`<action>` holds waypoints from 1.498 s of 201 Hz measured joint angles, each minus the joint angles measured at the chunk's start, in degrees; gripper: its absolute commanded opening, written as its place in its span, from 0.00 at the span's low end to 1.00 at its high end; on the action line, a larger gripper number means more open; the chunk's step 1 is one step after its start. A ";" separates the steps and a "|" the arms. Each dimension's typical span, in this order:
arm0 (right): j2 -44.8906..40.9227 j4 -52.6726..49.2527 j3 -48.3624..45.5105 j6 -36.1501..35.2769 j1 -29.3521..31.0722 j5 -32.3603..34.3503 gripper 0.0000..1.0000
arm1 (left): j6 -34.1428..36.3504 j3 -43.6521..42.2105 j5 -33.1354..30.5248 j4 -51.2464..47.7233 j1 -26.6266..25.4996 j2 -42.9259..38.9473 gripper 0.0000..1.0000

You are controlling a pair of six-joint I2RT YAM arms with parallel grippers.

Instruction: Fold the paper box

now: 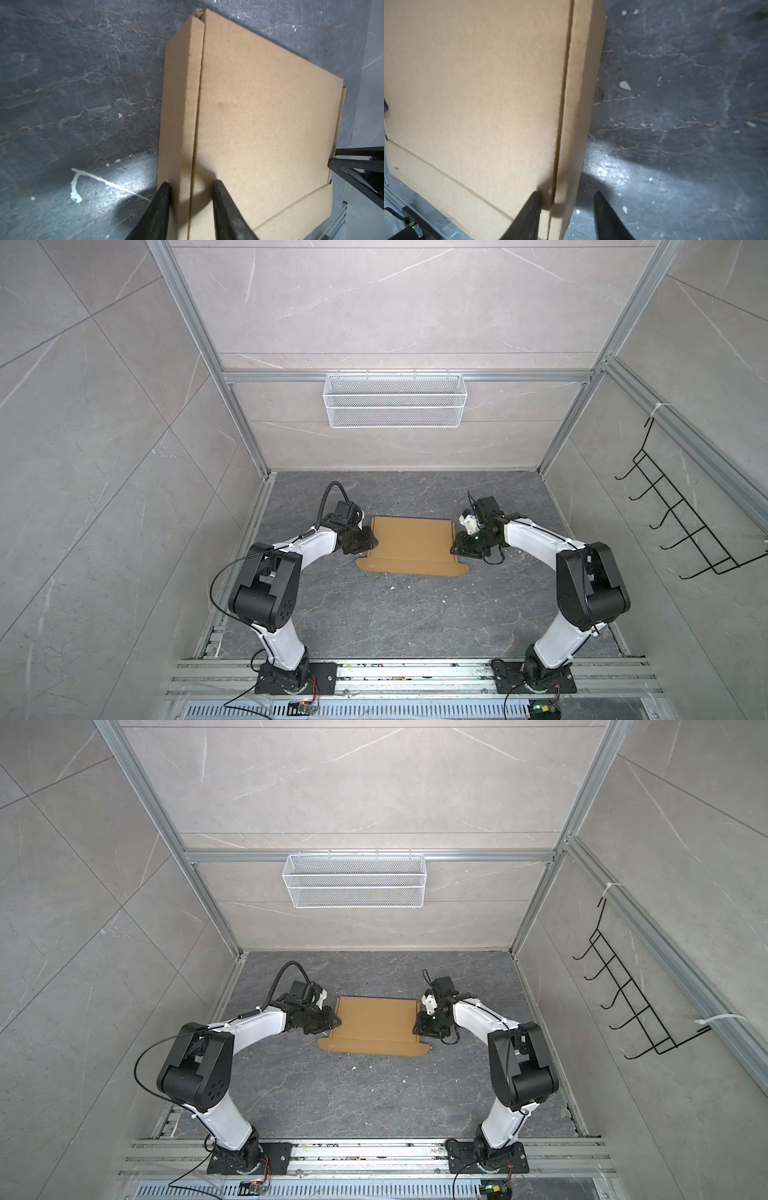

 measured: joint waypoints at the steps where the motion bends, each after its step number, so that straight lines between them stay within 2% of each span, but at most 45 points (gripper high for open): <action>1: -0.02 0.00 0.00 -0.02 0.00 0.00 0.49 | -0.02 0.00 0.00 0.00 0.00 0.00 0.35; 38: -0.52 -0.46 0.09 1.05 -0.15 0.57 0.60 | 0.26 0.04 -0.63 -1.62 0.00 -0.87 0.47; 78: -4.42 -3.06 1.25 2.32 -0.11 3.06 0.61 | 0.74 0.04 -1.75 -5.88 0.98 -2.45 0.58; 112: -11.26 -3.23 0.04 6.99 0.55 4.24 0.60 | 0.98 0.04 -1.97 -6.64 3.10 -3.56 0.65; 142: -19.34 -3.26 -3.30 13.16 4.70 6.43 0.61 | 1.03 0.09 -1.88 -6.40 3.87 -3.61 0.70; 162: -23.41 -2.01 -6.05 19.10 10.67 6.84 0.63 | 1.05 0.09 -1.77 -5.90 4.22 -3.61 0.72; 195: -26.80 6.21 -16.65 33.86 22.43 6.51 0.68 | 1.05 0.04 -1.84 -4.35 4.76 -3.65 0.73; 226: -26.93 13.86 -23.12 45.33 29.03 8.33 0.69 | 1.05 -0.39 -1.99 -2.75 4.87 -3.98 0.73; 301: -19.23 43.82 -33.38 60.17 32.65 17.79 0.64 | 1.05 -1.99 -1.99 -1.53 4.87 -4.26 0.73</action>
